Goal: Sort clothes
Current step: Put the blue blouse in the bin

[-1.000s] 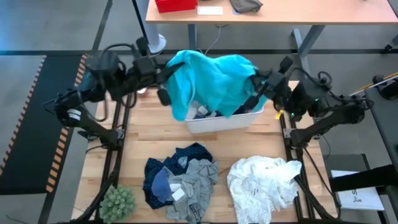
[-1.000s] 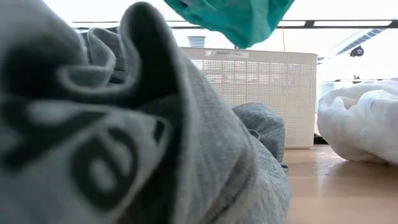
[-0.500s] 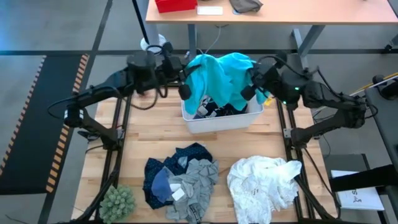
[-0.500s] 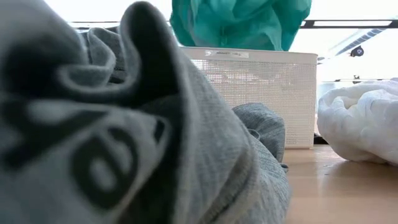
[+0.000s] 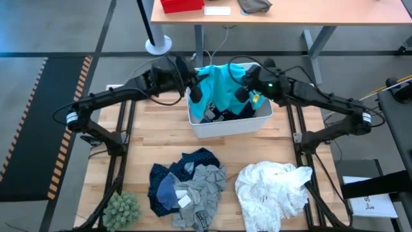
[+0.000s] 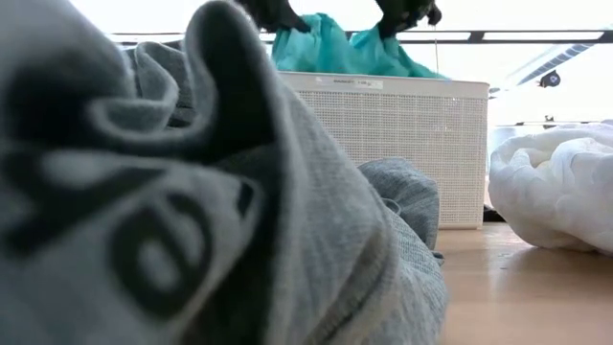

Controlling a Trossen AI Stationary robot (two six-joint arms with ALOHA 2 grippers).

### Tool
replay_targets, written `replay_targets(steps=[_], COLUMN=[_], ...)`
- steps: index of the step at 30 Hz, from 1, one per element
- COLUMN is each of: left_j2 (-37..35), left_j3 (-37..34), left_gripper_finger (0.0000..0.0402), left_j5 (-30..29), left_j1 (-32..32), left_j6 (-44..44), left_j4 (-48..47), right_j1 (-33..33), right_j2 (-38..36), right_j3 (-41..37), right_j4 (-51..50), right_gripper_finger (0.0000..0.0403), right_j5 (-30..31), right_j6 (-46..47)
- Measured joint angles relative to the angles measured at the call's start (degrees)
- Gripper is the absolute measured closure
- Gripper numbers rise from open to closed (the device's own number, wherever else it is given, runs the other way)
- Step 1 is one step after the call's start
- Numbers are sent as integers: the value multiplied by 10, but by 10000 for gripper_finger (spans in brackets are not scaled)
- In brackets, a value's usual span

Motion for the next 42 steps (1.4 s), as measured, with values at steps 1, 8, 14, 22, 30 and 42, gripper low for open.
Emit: replay_targets(steps=[1,8,14,22,30,42], left_j2=[2,21,50,89,92,57], left_j3=[-5,-39,-37,-35,-32,52], left_gripper_finger=[401,401,401,383,280,169], left_j5=[0,3,4,-3,-2,-7], left_j1=[1,8,12,14,13,12], left_j6=[-4,-11,-21,-51,-40,-51], left_j4=[1,18,7,3,-3,-100], right_j1=[-6,-36,-65,-95,-95,-94], right_j2=[7,66,102,113,85,27], right_j3=[-2,-2,-2,-2,11,84], right_j4=[-1,-1,-48,-126,-132,-160], right_gripper_finger=[403,403,403,396,283,138], right_j5=[-8,-57,-105,-156,-153,-149], right_j6=[5,33,79,123,98,107])
